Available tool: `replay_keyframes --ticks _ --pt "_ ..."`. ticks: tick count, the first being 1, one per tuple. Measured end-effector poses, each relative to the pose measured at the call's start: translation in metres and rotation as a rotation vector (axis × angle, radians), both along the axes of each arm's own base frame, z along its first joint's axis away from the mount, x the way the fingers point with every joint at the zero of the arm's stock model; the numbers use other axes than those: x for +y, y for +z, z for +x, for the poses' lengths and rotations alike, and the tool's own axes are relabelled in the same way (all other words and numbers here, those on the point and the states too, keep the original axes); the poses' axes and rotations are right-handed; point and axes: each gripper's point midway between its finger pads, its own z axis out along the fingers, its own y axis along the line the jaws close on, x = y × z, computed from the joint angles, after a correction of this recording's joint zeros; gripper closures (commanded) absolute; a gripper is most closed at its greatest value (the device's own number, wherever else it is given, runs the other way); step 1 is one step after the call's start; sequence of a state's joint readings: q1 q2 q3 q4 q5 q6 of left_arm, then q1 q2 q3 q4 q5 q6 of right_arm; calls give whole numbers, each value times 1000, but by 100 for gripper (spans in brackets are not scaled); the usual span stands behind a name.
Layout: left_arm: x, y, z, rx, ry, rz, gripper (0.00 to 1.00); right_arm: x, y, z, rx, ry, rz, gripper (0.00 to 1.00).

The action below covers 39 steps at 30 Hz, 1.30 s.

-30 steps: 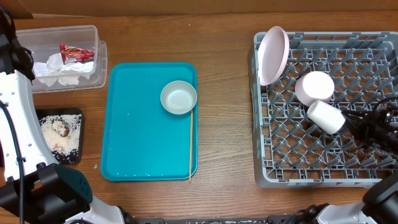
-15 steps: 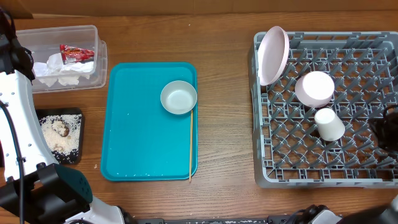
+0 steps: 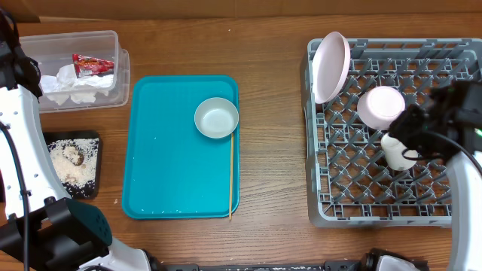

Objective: Sort waste into correct bins and load items into the dishwasher

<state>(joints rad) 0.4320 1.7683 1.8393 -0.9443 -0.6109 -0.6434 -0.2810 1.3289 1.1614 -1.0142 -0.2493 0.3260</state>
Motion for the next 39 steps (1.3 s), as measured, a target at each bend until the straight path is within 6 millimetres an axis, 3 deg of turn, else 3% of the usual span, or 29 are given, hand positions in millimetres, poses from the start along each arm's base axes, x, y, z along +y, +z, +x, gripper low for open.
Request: replay_keyframes --ticks 6,10,19,32,39 --pt "0 0 0 0 0 0 0 -8 -50 1 187 -33 -32 96" --pt "0 0 0 0 0 0 0 -20 -69 -2 265 -84 -74 96" --pt "0 0 0 0 0 0 0 -29 -65 -4 280 -147 -119 96" --pt "0 0 0 0 0 0 0 -60 -35 -28 346 -311 -269 96" --pt "0 0 0 0 0 0 0 -58 -34 -19 313 -313 -249 96"
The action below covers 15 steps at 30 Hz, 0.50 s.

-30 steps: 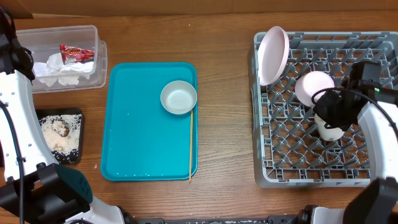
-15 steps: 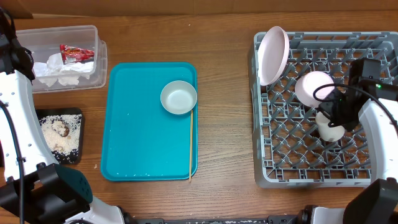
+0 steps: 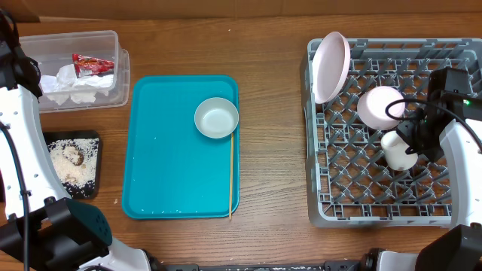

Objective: Sort waste into correct bins and load items into the dishwasher

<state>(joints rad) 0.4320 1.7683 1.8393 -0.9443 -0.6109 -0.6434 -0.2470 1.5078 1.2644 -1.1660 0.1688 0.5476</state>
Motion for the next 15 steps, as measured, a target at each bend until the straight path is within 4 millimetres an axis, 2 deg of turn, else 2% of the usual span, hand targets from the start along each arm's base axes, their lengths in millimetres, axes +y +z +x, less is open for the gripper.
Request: replay_keyframes --ticks 3,6,15 --pt "0 0 0 0 0 0 0 13 0 10 -38 69 58 96" --pt "0 0 0 0 0 0 0 24 0 12 -46 124 108 96" --pt "0 0 0 0 0 0 0 30 0 14 -50 165 134 96"
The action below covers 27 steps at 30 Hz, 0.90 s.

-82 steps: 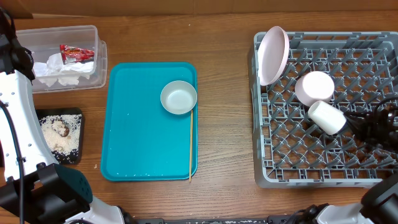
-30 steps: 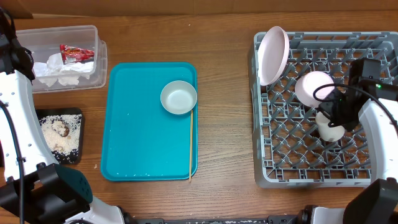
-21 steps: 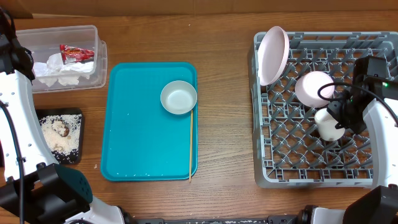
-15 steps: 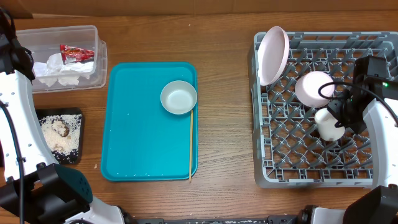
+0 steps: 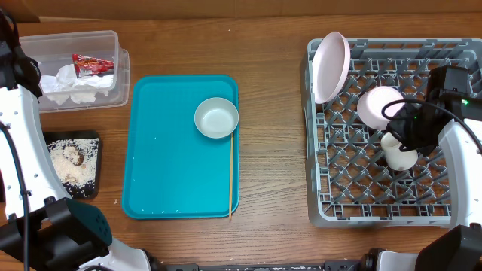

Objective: Sort waste into correct bins and load items into the dishwasher

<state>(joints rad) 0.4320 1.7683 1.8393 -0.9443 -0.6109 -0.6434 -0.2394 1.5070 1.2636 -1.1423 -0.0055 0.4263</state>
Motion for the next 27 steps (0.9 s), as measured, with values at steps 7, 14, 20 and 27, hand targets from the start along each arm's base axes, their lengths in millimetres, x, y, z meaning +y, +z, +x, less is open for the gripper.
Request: replay_keyframes --ticks 7,14,20,27 --pt "0 0 0 0 0 0 0 2 -3 -5 23 5 10 96" --pt "0 0 0 0 0 0 0 -4 -16 -13 57 -32 -21 96" --pt "0 0 0 0 0 0 0 -8 -16 -14 60 -58 -42 96" --pt "0 0 0 0 0 0 0 -17 -15 -17 71 -104 -94 96"
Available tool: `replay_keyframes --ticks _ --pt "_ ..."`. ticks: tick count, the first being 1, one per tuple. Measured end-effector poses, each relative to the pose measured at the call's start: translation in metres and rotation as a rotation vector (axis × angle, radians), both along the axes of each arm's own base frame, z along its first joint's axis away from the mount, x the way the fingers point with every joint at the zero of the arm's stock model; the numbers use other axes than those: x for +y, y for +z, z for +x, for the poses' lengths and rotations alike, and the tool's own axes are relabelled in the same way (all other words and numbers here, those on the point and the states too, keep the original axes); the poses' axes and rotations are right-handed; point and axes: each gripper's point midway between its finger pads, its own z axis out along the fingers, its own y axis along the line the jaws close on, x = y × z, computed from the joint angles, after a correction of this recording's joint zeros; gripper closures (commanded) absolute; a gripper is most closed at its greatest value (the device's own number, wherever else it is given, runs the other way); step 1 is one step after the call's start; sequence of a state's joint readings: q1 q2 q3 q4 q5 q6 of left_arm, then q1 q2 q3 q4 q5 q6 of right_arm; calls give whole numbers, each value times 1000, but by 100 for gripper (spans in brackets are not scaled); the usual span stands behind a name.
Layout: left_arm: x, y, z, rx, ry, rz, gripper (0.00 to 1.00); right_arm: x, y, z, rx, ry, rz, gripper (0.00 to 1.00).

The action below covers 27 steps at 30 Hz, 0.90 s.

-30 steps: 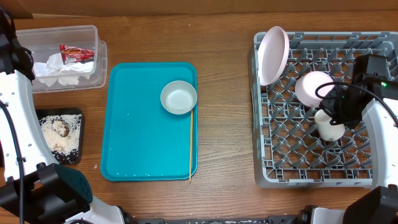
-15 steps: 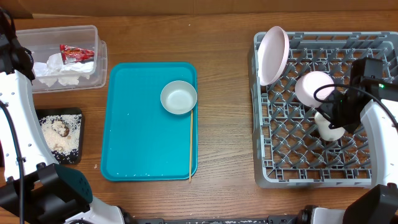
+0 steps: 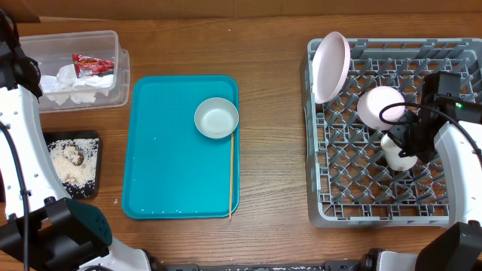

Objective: Sort waste into correct bins and load items into the dishwasher

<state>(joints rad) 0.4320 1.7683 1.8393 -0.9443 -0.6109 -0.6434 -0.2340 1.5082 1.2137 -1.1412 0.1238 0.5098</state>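
Observation:
On the teal tray (image 3: 166, 165) sit a pale round bowl (image 3: 217, 118) and, along the tray's right edge, a thin wooden chopstick (image 3: 231, 177). The grey dish rack (image 3: 339, 188) at the right holds a pink plate (image 3: 331, 66) on edge, an upturned pink bowl (image 3: 380, 107) and a white cup (image 3: 398, 156). My right gripper (image 3: 409, 138) is over the cup's upper right side. Its dark body hides the fingers. My left arm (image 3: 19, 150) runs along the left edge, with its gripper out of view.
At the back left, a clear plastic bin (image 3: 113, 83) holds a red wrapper (image 3: 93, 64) and crumpled tissues (image 3: 64, 86). Below it is a black container (image 3: 90, 139) with rice in it. Bare wooden table lies between the tray and the rack.
My right gripper has shifted slightly down over the white cup. The cup, the tray items and the left arm are where they were.
At first my right gripper reached in from the right at the white cup in the rack. Then the arm stood differently, with the gripper just right of the cup. After that it was over the cup's upper right, as it is now. The cup has barely moved.

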Motion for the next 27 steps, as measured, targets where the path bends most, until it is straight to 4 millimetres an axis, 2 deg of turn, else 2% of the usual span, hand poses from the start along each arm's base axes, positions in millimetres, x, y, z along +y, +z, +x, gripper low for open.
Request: replay_keyframes --ticks 6,10,16,21,24,27 --pt "0 0 0 0 0 0 0 -9 9 -5 19 -33 -49 96" --pt "0 0 0 0 0 0 0 -3 14 0 1 -9 -16 96" --pt "0 0 0 0 0 0 0 54 16 20 -60 258 134 96" --pt "0 0 0 0 0 0 0 81 14 29 -84 365 135 96" --pt "0 0 0 0 0 0 0 79 5 31 -66 351 119 96" --pt "0 0 0 0 0 0 0 65 -10 31 -13 289 57 96"
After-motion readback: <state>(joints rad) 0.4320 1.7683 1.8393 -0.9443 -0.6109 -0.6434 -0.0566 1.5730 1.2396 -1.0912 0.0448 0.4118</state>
